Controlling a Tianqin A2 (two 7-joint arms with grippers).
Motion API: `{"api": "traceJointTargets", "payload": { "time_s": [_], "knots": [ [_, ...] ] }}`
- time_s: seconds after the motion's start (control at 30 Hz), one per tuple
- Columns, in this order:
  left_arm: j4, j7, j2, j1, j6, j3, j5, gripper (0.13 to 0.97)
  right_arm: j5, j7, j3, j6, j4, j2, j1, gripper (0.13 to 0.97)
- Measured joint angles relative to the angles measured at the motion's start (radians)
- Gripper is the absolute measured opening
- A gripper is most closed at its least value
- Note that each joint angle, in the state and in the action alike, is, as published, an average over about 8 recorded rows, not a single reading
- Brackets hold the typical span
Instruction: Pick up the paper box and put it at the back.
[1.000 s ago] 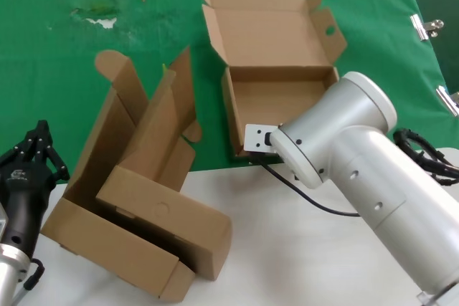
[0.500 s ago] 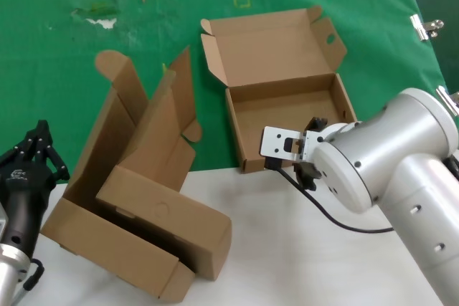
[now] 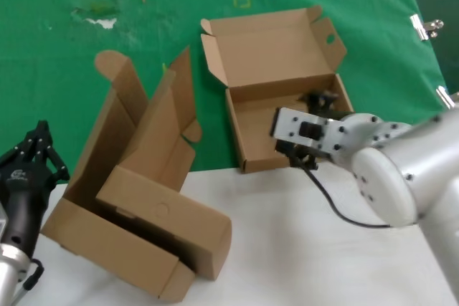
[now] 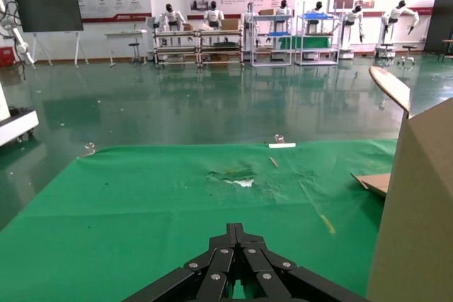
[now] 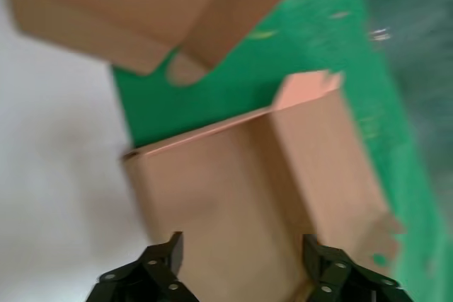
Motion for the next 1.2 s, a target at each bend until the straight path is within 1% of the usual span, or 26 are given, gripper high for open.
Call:
{"api": "traceJointTargets", "payload": {
  "time_s": [0.03,0.13,0.27,0.3,0.33,0.4,0.6,0.63,0.73,0.9,1.0,1.03,1.2],
  "knots": [
    [0.000,0.000,0.000,0.000,0.000,0.000,0.000,0.140,0.009,-0.002,0.022,0.010,0.029,0.005,-0.014,0.438],
    [0.000,0.000,0.000,0.000,0.000,0.000,0.000,0.140,0.040,0.006,0.105,0.049,0.127,0.020,-0.070,0.520],
    [0.000,0.000,0.000,0.000,0.000,0.000,0.000,0.140,0.094,0.051,0.229,0.134,0.246,0.042,-0.164,0.629],
    [0.000,0.000,0.000,0.000,0.000,0.000,0.000,0.140,0.105,0.063,0.254,0.153,0.268,0.046,-0.184,0.656],
    [0.000,0.000,0.000,0.000,0.000,0.000,0.000,0.140,0.116,0.073,0.273,0.171,0.284,0.050,-0.200,0.656],
    [0.000,0.000,0.000,0.000,0.000,0.000,0.000,0.140,0.135,0.087,0.300,0.198,0.304,0.055,-0.223,0.698],
    [0.000,0.000,0.000,0.000,0.000,0.000,0.000,0.163,0.191,0.066,0.310,0.240,0.299,0.057,-0.242,0.825],
    [0.000,0.000,0.000,0.000,0.000,0.000,0.000,0.168,0.205,0.059,0.310,0.249,0.295,0.057,-0.245,0.825],
    [0.000,0.000,0.000,0.000,0.000,0.000,0.000,0.177,0.253,0.033,0.312,0.280,0.284,0.057,-0.256,0.864],
    [0.000,0.000,0.000,0.000,0.000,0.000,0.000,0.242,0.347,-0.015,0.316,0.341,0.261,0.058,-0.277,0.928],
    [0.000,0.000,0.000,0.000,0.000,0.000,0.000,0.281,0.406,-0.046,0.318,0.379,0.247,0.059,-0.291,0.938],
    [0.000,0.000,0.000,0.000,0.000,0.000,0.000,0.281,0.426,-0.056,0.319,0.391,0.243,0.059,-0.295,0.942],
    [0.000,0.000,0.000,0.000,0.000,0.000,0.000,0.387,0.526,-0.107,0.322,0.456,0.219,0.059,-0.318,0.966]
  ]
}}
